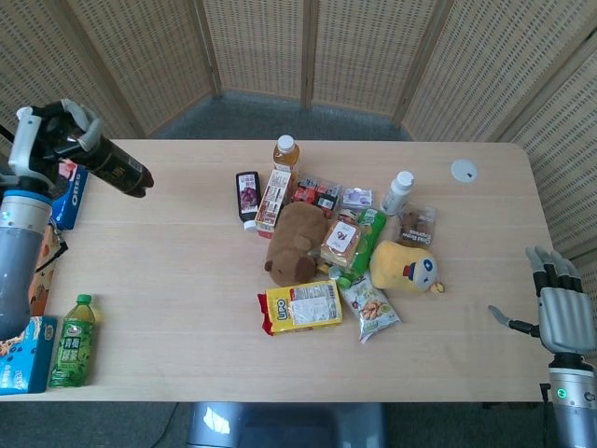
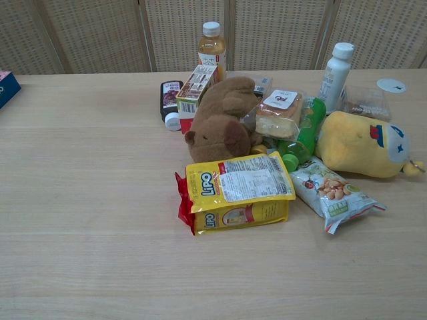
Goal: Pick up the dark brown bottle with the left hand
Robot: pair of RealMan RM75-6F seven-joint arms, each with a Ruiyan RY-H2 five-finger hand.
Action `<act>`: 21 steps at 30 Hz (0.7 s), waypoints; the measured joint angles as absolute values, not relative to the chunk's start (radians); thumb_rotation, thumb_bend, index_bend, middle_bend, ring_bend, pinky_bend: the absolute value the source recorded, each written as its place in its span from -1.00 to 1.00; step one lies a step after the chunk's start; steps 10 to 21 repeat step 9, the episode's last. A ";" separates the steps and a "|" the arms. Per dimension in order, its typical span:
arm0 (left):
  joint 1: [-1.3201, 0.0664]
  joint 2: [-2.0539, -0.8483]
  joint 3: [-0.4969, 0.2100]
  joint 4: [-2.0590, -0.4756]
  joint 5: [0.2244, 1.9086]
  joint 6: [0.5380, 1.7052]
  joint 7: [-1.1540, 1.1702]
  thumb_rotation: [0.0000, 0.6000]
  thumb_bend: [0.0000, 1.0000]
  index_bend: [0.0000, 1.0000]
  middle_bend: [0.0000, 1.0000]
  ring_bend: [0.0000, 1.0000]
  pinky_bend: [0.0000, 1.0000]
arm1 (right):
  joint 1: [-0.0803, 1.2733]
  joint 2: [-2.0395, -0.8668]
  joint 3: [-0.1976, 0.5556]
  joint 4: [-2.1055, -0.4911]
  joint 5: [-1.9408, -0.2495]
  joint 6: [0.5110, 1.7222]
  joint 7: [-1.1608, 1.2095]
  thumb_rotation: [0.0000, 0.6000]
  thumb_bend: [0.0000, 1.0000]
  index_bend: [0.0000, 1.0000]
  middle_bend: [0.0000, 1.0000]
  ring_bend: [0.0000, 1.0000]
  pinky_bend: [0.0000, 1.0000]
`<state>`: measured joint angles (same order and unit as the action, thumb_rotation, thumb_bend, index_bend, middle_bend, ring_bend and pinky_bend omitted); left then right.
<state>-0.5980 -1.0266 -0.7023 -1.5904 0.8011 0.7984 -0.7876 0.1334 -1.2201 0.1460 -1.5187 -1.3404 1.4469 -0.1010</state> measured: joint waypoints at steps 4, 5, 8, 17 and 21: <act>-0.563 -0.941 -0.751 -1.684 0.718 0.826 -0.752 1.00 -0.27 0.83 0.85 1.00 0.56 | 0.124 -1.225 0.141 -1.509 -1.346 1.456 -0.083 0.24 -1.00 -1.00 -0.93 -0.96 -1.00; -0.556 -0.927 -0.758 -1.700 0.702 0.831 -0.747 1.00 -0.27 0.83 0.85 1.00 0.56 | 0.122 -1.226 0.141 -1.506 -1.347 1.457 -0.080 0.24 -1.00 -1.00 -0.93 -0.96 -1.00; -0.549 -0.914 -0.765 -1.720 0.682 0.836 -0.741 1.00 -0.27 0.83 0.85 1.00 0.56 | 0.120 -1.228 0.140 -1.504 -1.351 1.459 -0.076 0.24 -1.00 -1.00 -0.93 -0.96 -1.00; -0.550 -0.914 -0.764 -1.721 0.681 0.836 -0.740 1.00 -0.27 0.83 0.85 1.00 0.56 | 0.120 -1.228 0.140 -1.504 -1.352 1.459 -0.075 0.24 -1.00 -1.00 -0.93 -0.96 -1.00; -0.550 -0.914 -0.764 -1.721 0.681 0.836 -0.740 1.00 -0.27 0.83 0.85 1.00 0.56 | 0.120 -1.228 0.140 -1.504 -1.352 1.459 -0.075 0.24 -1.00 -1.00 -0.93 -0.96 -1.00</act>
